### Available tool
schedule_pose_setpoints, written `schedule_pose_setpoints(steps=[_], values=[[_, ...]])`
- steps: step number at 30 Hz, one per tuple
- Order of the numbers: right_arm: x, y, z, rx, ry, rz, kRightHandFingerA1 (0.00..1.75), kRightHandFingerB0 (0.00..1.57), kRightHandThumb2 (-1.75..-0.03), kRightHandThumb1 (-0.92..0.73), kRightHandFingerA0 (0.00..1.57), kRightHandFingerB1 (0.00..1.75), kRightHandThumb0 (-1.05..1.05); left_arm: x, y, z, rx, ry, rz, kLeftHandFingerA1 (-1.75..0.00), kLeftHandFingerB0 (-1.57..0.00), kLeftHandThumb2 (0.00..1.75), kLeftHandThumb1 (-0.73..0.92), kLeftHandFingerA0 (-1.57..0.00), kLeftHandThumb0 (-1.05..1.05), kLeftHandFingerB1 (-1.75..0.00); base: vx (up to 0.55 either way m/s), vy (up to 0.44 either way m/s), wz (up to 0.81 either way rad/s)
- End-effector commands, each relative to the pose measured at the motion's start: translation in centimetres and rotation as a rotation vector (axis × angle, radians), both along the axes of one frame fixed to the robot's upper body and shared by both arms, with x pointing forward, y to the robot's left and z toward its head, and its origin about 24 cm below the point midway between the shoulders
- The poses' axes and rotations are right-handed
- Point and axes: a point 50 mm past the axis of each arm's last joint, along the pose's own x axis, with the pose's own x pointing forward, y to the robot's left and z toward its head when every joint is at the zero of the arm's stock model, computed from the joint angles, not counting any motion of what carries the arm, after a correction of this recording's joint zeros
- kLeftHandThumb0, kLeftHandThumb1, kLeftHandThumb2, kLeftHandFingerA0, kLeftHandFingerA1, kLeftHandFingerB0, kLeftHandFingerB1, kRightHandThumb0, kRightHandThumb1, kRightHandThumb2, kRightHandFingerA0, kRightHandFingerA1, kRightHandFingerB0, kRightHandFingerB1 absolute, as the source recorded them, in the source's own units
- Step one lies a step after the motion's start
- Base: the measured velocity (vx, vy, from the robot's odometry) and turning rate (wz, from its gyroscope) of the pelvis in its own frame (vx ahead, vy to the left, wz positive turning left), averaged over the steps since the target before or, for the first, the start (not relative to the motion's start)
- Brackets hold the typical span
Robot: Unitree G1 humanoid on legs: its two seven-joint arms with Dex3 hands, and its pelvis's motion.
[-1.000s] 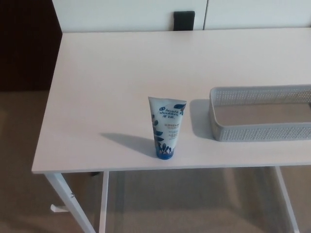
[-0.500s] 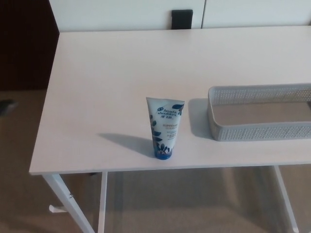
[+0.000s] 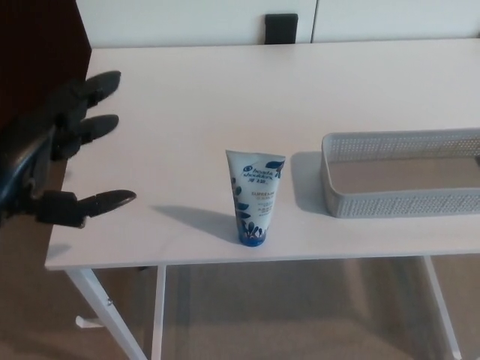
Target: The robot walks towards a table in front, picks a shampoo with left hand and puts it in a small grey container
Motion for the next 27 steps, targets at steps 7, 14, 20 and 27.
schedule_pose_setpoints(steps=[7,14,20,27], values=[[0.7,-0.1,0.2,0.006,-0.022,0.006,0.48,0.54,-0.62,-0.74,0.7,0.41,-0.38,1.4,-1.2,-1.2,0.008,0.104,0.029,-0.39,-0.05,0.66,0.39,-0.1,-0.43,-0.19,0.0,0.0,0.0],[1.0,0.3,0.1,0.006,-0.03,0.007,0.49,0.54,-0.62,-0.74,0.71,0.4,-0.37,1.9,-3.1,-2.0,0.02,0.1,-0.007,-0.42,-0.01,0.68,0.41,-0.11,-0.41,-0.22,0.0,0.0,0.0],[1.1,0.5,0.0,0.012,-0.036,-0.006,0.5,0.55,-0.61,-0.72,0.74,0.41,-0.37,1.9,-5.4,-3.2,-0.013,0.15,-0.043,-0.32,-0.03,0.54,0.45,-0.12,-0.42,-0.24,0.0,0.0,0.0],[1.6,0.7,0.1,0.022,-0.046,0.002,0.51,0.56,-0.61,-0.72,0.73,0.43,-0.4,1.2,-7.6,-4.7,0.011,0.166,-0.085,-0.4,-0.03,0.67,0.41,-0.1,-0.45,-0.2,0.0,0.0,0.0]])
